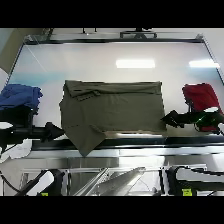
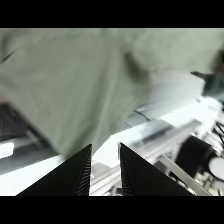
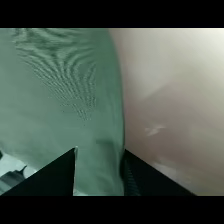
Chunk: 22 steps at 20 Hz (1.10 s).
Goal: Fold the shirts.
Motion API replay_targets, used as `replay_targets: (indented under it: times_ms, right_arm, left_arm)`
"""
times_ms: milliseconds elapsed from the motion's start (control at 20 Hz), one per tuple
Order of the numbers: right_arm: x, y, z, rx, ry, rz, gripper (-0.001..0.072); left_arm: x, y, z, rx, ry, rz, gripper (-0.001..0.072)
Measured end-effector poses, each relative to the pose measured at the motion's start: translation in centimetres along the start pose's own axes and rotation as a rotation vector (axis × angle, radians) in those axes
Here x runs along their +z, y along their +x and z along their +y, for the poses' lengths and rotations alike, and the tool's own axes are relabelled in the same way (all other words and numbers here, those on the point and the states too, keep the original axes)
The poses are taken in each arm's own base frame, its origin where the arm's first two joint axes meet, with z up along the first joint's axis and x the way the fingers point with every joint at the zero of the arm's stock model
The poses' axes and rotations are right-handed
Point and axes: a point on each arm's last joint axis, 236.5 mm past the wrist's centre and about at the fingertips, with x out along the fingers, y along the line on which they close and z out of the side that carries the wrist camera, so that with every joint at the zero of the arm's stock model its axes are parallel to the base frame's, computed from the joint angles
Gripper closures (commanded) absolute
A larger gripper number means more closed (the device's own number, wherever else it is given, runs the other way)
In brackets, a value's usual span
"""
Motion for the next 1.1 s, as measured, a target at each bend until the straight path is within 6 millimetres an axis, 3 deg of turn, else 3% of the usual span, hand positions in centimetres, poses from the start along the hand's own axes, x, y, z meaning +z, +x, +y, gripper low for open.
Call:
replay_targets:
  times_ms: [300, 600, 750, 900, 1000, 1050, 1100]
  right_arm:
    - [-0.1, 1.7, 1.3, 0.036, -0.06, 0.02, 0.0354]
    - [0.0, 2.0, 1.5, 0.041, -0.073, 0.016, 0.0354]
    - [0.1, 2.0, 1.5, 0.043, -0.075, 0.015, 0.0353]
    - [0.1, 2.0, 1.6, 0.046, -0.075, 0.013, 0.0354]
    - [0.1, 2.0, 1.6, 0.048, -0.074, 0.013, 0.0354]
    - [0.1, 2.0, 1.6, 0.05, -0.073, 0.013, 0.0354]
    - [0.1, 2.0, 1.7, 0.051, -0.073, 0.014, 0.0364]
  left_arm:
    - [-1.9, 1.3, 3.0, 0.095, -0.085, -0.039, 0.0509]
    - [-2.6, 5.8, 4.5, 0.161, -0.07, 0.057, 0.0508]
    - [-3.2, 7.9, 4.2, 0.155, -0.07, 0.114, 0.0509]
    - [-2.9, 8.7, 3.6, 0.144, -0.055, 0.134, 0.0509]
    - [-1.4, 8.7, 3.0, 0.132, -0.027, 0.099, 0.0525]
    - [0.1, 8.7, 2.7, 0.134, -0.015, 0.051, 0.0642]
    - [1.4, 8.5, 2.8, 0.147, 0.003, 0.012, 0.0682]
